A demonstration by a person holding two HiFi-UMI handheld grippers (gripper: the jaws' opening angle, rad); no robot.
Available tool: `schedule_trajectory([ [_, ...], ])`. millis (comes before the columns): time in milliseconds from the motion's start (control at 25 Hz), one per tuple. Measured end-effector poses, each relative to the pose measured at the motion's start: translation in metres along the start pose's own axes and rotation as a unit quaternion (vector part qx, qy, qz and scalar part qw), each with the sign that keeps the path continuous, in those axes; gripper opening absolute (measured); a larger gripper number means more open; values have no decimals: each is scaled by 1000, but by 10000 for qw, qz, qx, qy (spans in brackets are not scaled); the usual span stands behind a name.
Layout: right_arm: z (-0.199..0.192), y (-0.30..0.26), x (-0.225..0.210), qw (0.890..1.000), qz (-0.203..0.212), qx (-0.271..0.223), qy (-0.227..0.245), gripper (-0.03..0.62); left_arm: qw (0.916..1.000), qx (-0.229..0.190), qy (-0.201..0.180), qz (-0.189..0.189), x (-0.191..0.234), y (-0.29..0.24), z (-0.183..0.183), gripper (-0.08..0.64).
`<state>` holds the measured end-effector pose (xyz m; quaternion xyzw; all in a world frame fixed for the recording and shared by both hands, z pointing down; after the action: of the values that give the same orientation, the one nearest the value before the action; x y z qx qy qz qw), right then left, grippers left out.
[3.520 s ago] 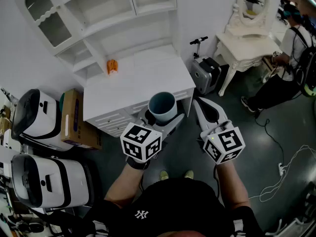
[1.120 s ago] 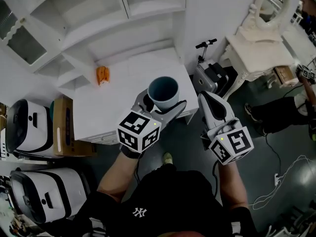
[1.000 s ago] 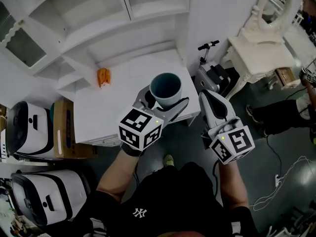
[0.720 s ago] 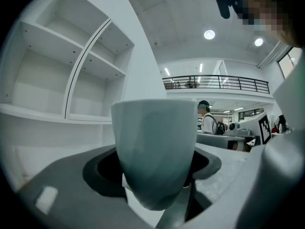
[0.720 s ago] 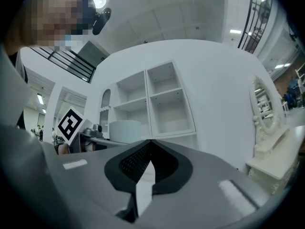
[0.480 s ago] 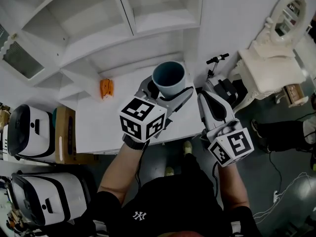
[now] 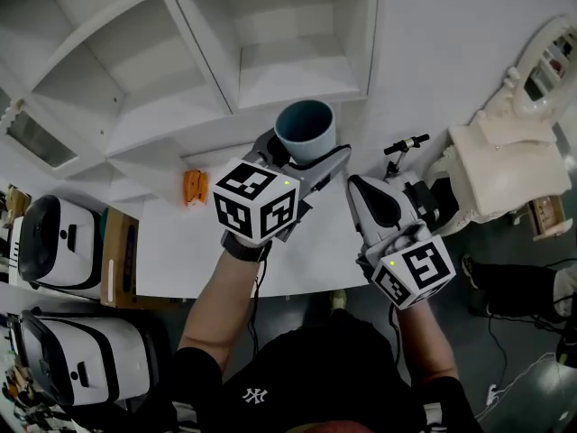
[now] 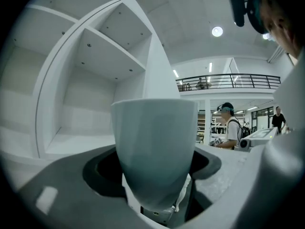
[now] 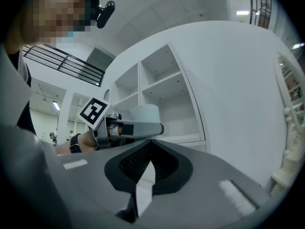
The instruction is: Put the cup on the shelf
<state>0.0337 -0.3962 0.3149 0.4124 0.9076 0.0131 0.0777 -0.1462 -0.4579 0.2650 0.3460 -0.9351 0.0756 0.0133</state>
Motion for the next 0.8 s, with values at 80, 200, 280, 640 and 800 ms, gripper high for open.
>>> schedule_trajectory([
  [80,4,-8,-15,10000,74,-26,1,11,9999,-95,-26,66,10,-15,14,377],
  [200,10,-19,-35,9998,190,-78,27,11,9995,-192,-110,217,22,-37,32,377],
  [280,14,-29,-47,9995,295,-94,60,11,9991,-248,-119,324,30,-50,40,377],
  [640,21,-62,-85,9979,616,-189,-7,11,9963,-274,-101,805,67,-104,66,377],
  [800,19,-71,-99,9974,686,-199,-89,11,9928,-211,47,1182,86,-120,65,377],
])
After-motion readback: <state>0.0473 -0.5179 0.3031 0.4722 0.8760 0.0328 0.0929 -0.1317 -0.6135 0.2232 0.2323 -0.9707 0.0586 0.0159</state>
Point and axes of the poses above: the fingertips, and each gripper's own axes: y backward along the fingers, x to its left, z out of its top, the point moved 10 cm from there along y, backward along the fingers
